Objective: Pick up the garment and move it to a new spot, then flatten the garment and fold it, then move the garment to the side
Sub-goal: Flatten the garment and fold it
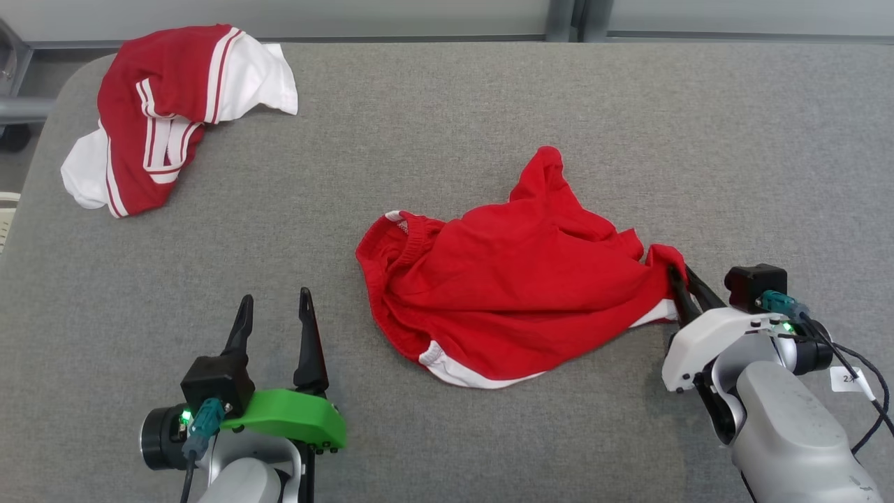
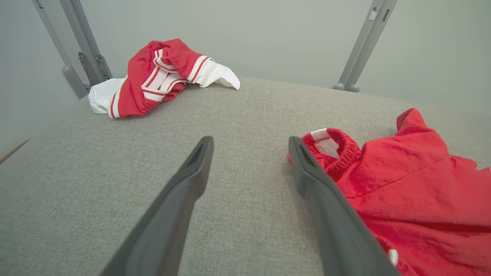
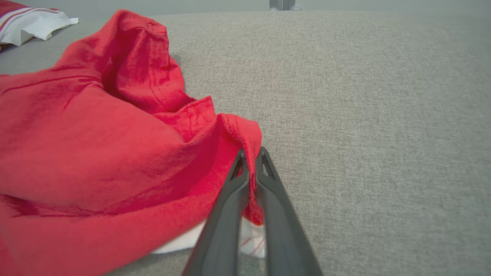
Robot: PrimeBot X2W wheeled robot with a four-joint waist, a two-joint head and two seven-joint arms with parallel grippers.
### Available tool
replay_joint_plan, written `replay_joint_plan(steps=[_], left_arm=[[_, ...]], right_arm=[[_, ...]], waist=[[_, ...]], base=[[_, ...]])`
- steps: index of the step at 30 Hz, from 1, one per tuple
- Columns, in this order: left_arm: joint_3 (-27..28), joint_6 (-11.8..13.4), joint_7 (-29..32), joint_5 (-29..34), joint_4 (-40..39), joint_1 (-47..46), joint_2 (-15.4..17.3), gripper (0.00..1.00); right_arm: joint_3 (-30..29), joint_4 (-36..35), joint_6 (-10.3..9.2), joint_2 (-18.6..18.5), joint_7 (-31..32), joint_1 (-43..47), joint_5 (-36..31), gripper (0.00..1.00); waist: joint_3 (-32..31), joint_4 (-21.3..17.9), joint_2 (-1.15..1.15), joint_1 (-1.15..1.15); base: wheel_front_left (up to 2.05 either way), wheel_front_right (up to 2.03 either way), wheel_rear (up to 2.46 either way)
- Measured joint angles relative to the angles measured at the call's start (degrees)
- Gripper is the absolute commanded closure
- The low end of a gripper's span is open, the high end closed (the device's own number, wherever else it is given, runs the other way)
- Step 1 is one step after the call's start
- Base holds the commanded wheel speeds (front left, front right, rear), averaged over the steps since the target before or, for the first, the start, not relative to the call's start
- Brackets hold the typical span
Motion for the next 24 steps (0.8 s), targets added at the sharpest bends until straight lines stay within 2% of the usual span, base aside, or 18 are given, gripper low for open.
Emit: replay_joint_plan(steps=[6,10,11,16,24], left_arm=[[-0.19,-0.89,0.01,-0.02,0.07,0.36,-0.19,0.0],[0.15,-2.49,0.0,-0.21,0.07,1.23,-0.32,0.0],[0.52,-3.19,0.0,-0.19,0.23,1.77,-0.34,0.0],[1.88,-4.8,0.0,0.66,0.26,2.94,-0.31,0.0],[2.6,-7.13,0.0,2.15,-0.02,5.38,-1.1,0.0]], right_arm=[[-1.85,-0.67,-0.01,0.7,-1.01,-0.05,-0.59,0.0],[-4.3,-7.3,0.0,0.37,-1.18,2.33,-1.59,0.0],[-5.73,-11.13,-0.01,0.35,-1.24,4.57,-2.21,0.0],[-10.15,-20.81,0.0,0.68,-1.25,10.66,-4.52,0.0],[-14.39,-29.51,0.0,2.12,-1.24,20.41,-7.66,0.0]], waist=[[-0.66,-1.55,0.0,0.0],[-1.24,-3.16,0.0,0.0],[-1.56,-4.06,0.0,0.0],[-2.41,-6.18,-0.02,0.0],[-3.54,-9.09,-0.01,0.0]], base=[[0.0,0.0,0.0],[0.0,0.0,0.0],[0.0,0.0,0.0],[0.0,0.0,0.0],[0.0,0.0,0.0]])
